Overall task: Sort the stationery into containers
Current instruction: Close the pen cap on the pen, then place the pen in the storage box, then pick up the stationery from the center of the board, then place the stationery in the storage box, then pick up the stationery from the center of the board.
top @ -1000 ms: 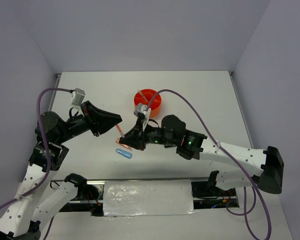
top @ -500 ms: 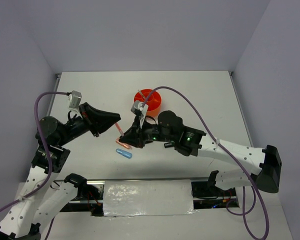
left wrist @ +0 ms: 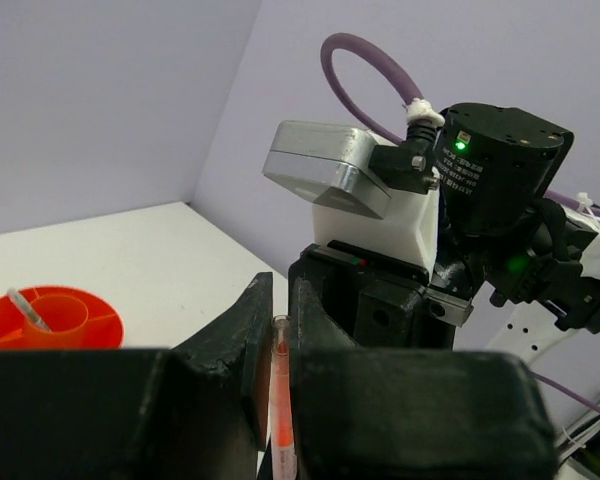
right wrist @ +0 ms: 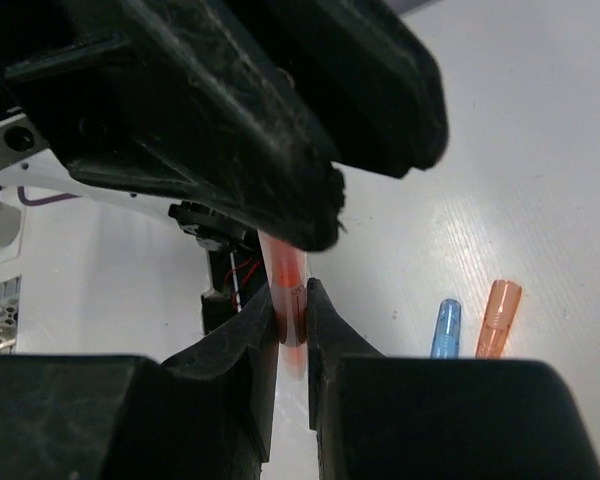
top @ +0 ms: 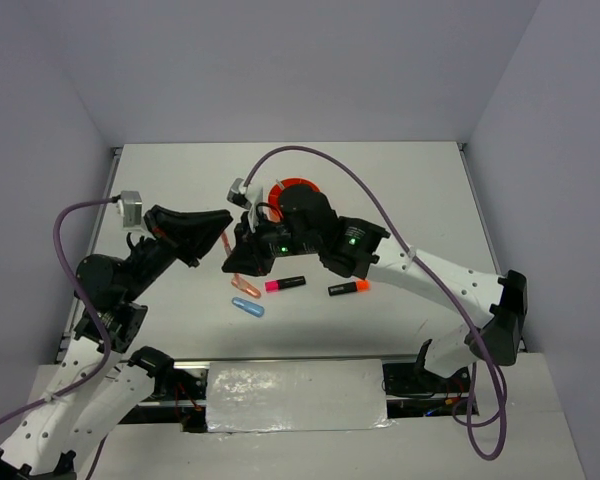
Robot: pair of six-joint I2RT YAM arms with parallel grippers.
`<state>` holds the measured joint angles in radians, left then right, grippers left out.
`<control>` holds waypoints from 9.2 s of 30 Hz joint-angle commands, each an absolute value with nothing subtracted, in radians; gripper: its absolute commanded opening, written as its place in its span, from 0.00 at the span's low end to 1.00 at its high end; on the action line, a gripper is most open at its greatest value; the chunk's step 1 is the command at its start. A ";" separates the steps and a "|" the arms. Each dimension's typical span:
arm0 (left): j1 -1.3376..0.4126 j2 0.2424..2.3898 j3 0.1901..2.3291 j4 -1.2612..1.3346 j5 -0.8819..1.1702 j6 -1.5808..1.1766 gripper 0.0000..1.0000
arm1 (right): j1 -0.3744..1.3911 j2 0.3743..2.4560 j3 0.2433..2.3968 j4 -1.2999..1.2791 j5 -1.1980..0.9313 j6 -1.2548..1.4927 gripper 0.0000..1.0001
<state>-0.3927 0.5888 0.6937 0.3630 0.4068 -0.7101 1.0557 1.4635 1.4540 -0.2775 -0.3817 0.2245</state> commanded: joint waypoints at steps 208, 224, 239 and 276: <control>-0.400 1.741 0.749 1.316 0.021 -0.604 0.04 | 0.776 0.989 0.765 -0.094 0.046 0.265 1.00; -0.399 1.828 0.781 1.338 0.041 -0.634 0.17 | 0.776 0.985 0.761 -0.094 0.021 0.247 1.00; -0.394 1.757 0.739 1.307 0.026 -0.638 0.65 | 0.776 1.008 0.764 -0.084 0.005 0.239 1.00; -0.811 1.196 0.704 -0.776 -0.371 -1.775 0.98 | 0.776 1.081 0.787 -0.146 0.005 0.265 1.00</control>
<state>-0.8082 1.1790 0.6964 -0.7689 -0.4023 -1.6844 0.7784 1.0531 0.7677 -0.1772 0.0189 0.2714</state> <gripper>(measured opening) 0.980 0.996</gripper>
